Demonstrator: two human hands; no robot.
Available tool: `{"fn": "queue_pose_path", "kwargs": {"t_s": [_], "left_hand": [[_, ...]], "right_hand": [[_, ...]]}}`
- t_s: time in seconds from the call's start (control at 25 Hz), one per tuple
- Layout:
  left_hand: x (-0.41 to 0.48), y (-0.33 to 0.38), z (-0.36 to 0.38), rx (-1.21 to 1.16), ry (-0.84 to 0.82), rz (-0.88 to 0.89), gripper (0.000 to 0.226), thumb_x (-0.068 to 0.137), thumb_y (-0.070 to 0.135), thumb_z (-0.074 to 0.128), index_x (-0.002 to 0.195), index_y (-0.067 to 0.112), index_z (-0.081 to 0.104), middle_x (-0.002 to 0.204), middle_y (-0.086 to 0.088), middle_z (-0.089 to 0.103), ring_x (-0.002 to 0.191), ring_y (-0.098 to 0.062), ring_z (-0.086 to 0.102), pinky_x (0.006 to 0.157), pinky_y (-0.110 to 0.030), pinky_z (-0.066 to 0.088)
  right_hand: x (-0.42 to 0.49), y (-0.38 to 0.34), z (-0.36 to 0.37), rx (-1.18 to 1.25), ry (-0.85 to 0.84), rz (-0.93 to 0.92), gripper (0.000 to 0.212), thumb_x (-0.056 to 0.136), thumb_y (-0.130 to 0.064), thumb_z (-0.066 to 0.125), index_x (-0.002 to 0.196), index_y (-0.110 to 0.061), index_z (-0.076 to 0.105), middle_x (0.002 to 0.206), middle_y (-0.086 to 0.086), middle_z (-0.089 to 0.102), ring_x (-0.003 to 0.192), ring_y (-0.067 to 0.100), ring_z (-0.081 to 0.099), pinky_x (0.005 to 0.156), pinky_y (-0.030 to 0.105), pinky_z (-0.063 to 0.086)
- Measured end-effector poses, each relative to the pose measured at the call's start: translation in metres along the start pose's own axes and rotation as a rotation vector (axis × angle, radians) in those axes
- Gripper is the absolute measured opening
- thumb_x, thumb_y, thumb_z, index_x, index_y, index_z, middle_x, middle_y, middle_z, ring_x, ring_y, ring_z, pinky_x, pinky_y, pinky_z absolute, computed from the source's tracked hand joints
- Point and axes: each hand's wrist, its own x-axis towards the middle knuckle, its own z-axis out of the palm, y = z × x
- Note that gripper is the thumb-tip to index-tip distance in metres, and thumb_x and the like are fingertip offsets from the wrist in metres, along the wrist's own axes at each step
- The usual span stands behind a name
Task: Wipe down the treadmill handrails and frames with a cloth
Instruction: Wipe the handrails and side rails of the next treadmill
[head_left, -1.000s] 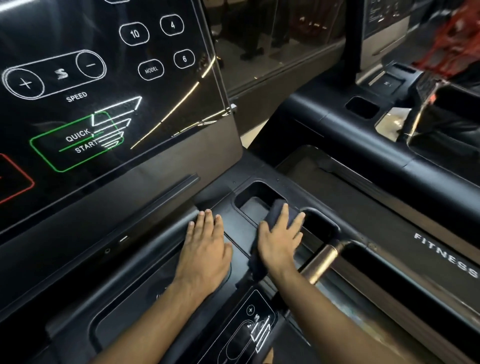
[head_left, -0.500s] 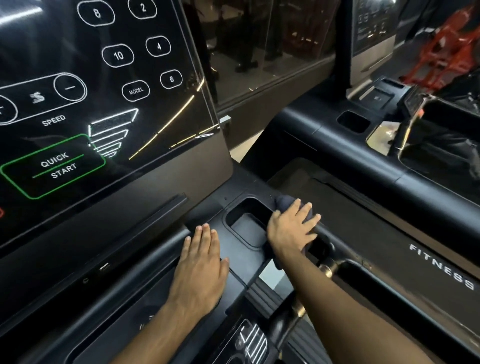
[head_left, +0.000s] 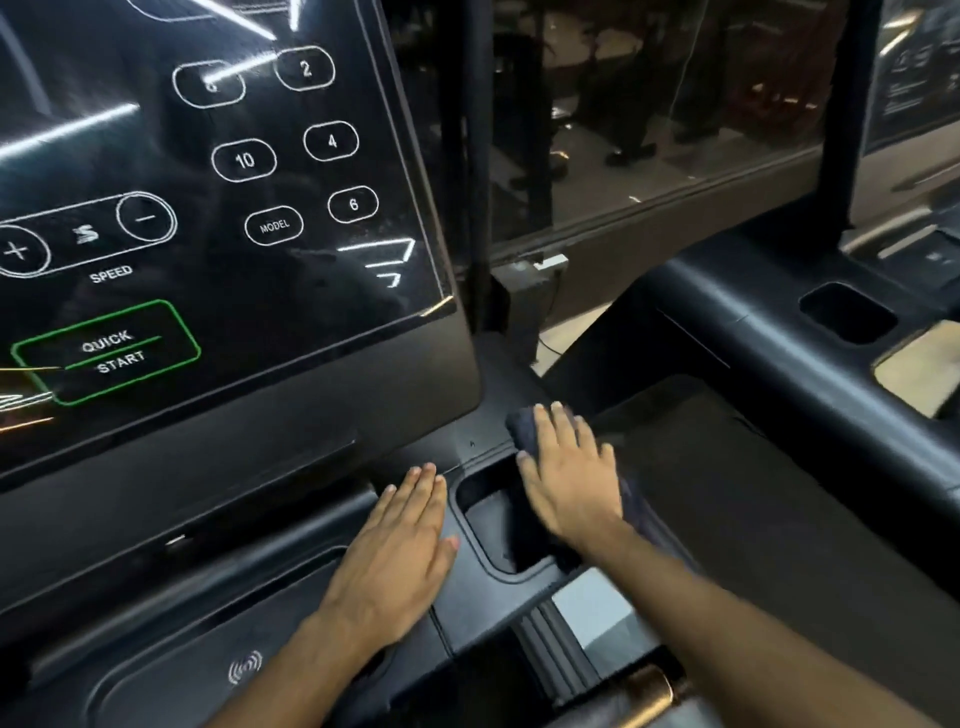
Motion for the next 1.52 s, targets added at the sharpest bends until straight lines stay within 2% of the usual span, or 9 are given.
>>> {"fn": "queue_pose_path", "kwargs": {"t_s": [0.12, 0.32, 0.48, 0.64, 0.8, 0.96, 1.12, 1.28, 1.52], "left_hand": [[-0.004, 0.006, -0.006, 0.02, -0.014, -0.051, 0.074, 0.092, 0.057, -0.001, 0.154, 0.017, -0.006, 0.161, 0.003, -0.016, 0.145, -0.006, -0.02, 0.112, -0.023, -0.019], [-0.01, 0.009, -0.01, 0.062, -0.041, -0.164, 0.083, 0.085, 0.063, -0.005, 0.155, 0.019, -0.006, 0.161, 0.004, -0.015, 0.146, -0.006, -0.019, 0.114, -0.024, -0.016], [-0.012, 0.014, -0.013, 0.045, -0.044, -0.228, 0.089, 0.081, 0.064, -0.005, 0.155, 0.016, -0.005, 0.158, 0.004, -0.017, 0.144, -0.005, -0.02, 0.113, -0.021, -0.018], [-0.016, 0.008, -0.012, 0.066, -0.047, -0.26, 0.085, 0.088, 0.068, 0.003, 0.155, 0.016, -0.001, 0.157, 0.005, -0.016, 0.143, -0.003, -0.019, 0.115, -0.018, -0.016], [-0.015, 0.008, -0.01, 0.052, -0.055, -0.287, 0.078, 0.091, 0.062, 0.007, 0.155, 0.019, -0.001, 0.16, 0.007, -0.013, 0.146, -0.004, -0.016, 0.116, -0.019, -0.014], [-0.003, 0.007, -0.01, 0.043, -0.028, -0.193, 0.071, 0.097, 0.057, 0.013, 0.155, 0.015, 0.01, 0.163, 0.0, 0.004, 0.147, -0.005, -0.008, 0.117, -0.022, -0.01], [0.018, 0.009, -0.012, 0.016, -0.054, -0.189, 0.071, 0.097, 0.057, 0.011, 0.155, 0.02, -0.001, 0.161, 0.006, -0.011, 0.146, -0.003, -0.018, 0.118, -0.024, -0.013], [0.034, 0.009, -0.01, 0.025, -0.074, -0.167, 0.069, 0.098, 0.053, 0.015, 0.156, 0.019, 0.0, 0.163, 0.002, -0.007, 0.149, -0.008, -0.009, 0.117, -0.024, -0.015], [0.044, 0.01, -0.012, 0.027, -0.071, -0.148, 0.077, 0.092, 0.06, 0.001, 0.157, 0.018, 0.007, 0.164, 0.0, 0.006, 0.151, -0.012, 0.003, 0.115, -0.024, -0.017]], "right_hand": [[0.043, 0.002, -0.014, 0.171, -0.067, 0.253, 0.067, 0.1, -0.052, 0.034, 0.157, -0.019, 0.023, 0.163, 0.007, 0.025, 0.148, 0.034, 0.024, 0.114, 0.056, 0.027], [0.039, -0.006, -0.009, -0.031, -0.076, -0.633, 0.059, 0.103, -0.051, 0.023, 0.158, -0.028, 0.023, 0.166, -0.004, 0.018, 0.153, 0.023, 0.014, 0.117, 0.052, 0.026], [0.076, -0.023, -0.02, 0.058, -0.11, -0.275, 0.056, 0.103, -0.048, 0.028, 0.156, -0.029, 0.027, 0.166, -0.004, 0.019, 0.153, 0.026, 0.01, 0.118, 0.053, 0.018], [0.048, -0.023, -0.005, -0.07, -0.063, -1.107, 0.052, 0.102, -0.05, 0.03, 0.149, -0.032, 0.039, 0.156, -0.006, 0.041, 0.143, 0.022, 0.033, 0.109, 0.049, 0.032], [0.082, -0.044, -0.014, -0.003, -0.107, -0.589, 0.057, 0.098, -0.05, 0.026, 0.15, -0.03, 0.039, 0.162, -0.004, 0.03, 0.15, 0.023, 0.018, 0.116, 0.051, 0.021], [0.084, -0.029, -0.01, -0.011, -0.14, -1.105, 0.054, 0.099, -0.053, 0.035, 0.15, -0.035, 0.041, 0.157, -0.004, 0.04, 0.147, 0.021, 0.028, 0.117, 0.051, 0.024], [0.139, -0.035, -0.013, 0.085, -0.138, -0.318, 0.057, 0.1, -0.051, 0.033, 0.155, -0.036, 0.026, 0.166, -0.009, 0.017, 0.153, 0.025, 0.01, 0.118, 0.052, 0.018], [0.12, -0.044, -0.004, 0.007, -0.138, -0.987, 0.062, 0.095, -0.05, 0.026, 0.151, -0.028, 0.041, 0.16, -0.001, 0.036, 0.151, 0.026, 0.021, 0.115, 0.053, 0.026], [0.145, -0.061, -0.007, 0.127, -0.143, -0.577, 0.061, 0.094, -0.048, 0.032, 0.153, -0.032, 0.033, 0.163, -0.002, 0.025, 0.148, 0.034, 0.023, 0.111, 0.057, 0.027]]}}
